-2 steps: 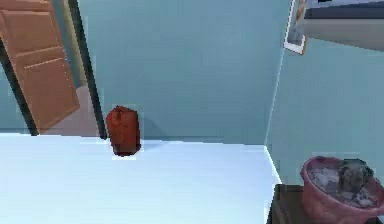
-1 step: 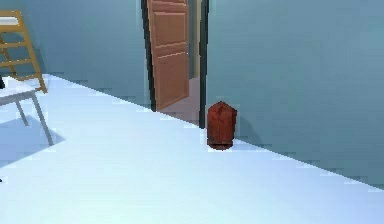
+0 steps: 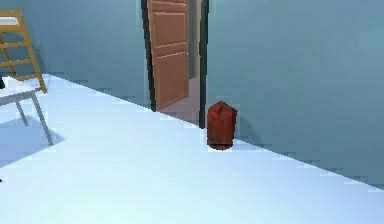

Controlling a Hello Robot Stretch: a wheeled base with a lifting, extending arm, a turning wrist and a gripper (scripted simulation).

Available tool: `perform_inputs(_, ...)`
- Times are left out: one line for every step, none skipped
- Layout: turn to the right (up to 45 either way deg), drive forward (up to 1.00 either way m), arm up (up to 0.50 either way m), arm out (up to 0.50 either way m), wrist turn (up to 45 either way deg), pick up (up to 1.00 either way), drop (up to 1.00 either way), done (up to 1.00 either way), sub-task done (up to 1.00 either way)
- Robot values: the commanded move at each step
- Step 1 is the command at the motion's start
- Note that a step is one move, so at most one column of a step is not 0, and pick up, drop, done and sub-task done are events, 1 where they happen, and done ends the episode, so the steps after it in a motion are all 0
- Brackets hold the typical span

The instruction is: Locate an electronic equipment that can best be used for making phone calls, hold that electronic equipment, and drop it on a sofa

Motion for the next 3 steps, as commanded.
perform_inputs(0.0,0.00,0.28,0.00,0.0,0.00,0.00,0.00,0.00)
perform_inputs(0.0,0.00,0.00,0.44,0.0,0.00,0.00,0.00,0.00)
perform_inputs(0.0,0.00,0.00,0.00,45.0,0.00,0.00,0.00,0.00)
